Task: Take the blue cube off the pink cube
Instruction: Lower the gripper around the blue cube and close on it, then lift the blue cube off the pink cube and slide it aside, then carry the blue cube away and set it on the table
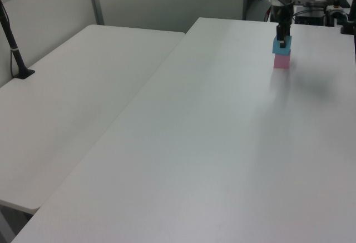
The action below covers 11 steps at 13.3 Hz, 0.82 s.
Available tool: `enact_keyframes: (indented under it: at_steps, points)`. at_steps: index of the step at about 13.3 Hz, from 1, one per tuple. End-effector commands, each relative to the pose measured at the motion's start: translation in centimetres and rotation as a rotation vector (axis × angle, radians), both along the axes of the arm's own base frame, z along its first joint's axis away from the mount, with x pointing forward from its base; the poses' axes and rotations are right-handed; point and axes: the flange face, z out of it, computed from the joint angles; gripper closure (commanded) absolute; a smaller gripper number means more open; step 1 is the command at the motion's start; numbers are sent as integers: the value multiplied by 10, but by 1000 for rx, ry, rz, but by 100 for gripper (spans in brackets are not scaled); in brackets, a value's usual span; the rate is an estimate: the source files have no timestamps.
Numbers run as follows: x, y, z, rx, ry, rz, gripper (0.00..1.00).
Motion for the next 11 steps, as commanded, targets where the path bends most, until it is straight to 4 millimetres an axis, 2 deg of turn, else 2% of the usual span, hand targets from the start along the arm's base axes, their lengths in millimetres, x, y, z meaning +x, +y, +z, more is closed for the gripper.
enact_keyframes:
  at_steps: [1,2,3,4,5,7,10,11]
  points:
    - [-4,6,12,-17,-23,25,72]
    - [-8,9,30,-9,-34,21,76]
    - [-4,14,58,0,-42,19,76]
    - [3,27,77,19,-27,25,76]
    - [17,49,91,31,-51,48,76]
    - [34,88,93,45,-78,64,75]
    - [64,171,81,28,-104,66,73]
    - [72,204,69,26,-89,74,72]
